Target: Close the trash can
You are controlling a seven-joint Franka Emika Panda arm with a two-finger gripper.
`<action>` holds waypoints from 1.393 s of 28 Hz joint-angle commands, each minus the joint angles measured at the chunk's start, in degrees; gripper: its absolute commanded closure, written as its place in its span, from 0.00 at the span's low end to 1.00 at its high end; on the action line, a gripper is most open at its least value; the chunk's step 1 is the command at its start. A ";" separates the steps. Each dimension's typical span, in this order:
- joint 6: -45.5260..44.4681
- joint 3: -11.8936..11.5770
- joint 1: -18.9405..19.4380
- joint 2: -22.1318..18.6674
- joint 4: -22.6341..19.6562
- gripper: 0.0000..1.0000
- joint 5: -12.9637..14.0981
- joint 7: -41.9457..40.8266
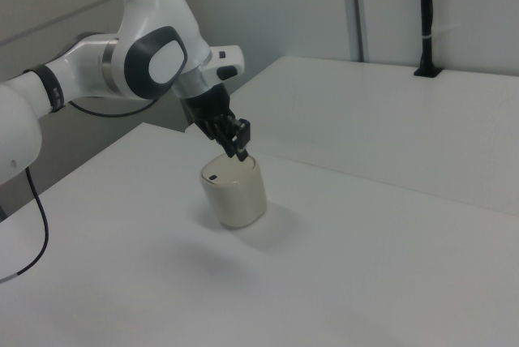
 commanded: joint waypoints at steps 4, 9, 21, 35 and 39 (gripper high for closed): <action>-1.93 -1.84 -1.79 -1.17 -1.64 0.00 -3.13 -3.88; -2.54 -1.93 -5.74 -0.65 -1.91 0.00 -2.60 -6.16; -4.65 -1.84 -6.63 0.59 -1.91 0.00 -2.51 -7.40; -5.00 -2.02 -6.80 1.46 -2.61 0.00 -2.69 -8.54; -5.00 -2.02 -6.89 1.46 -2.61 0.00 -2.69 -8.54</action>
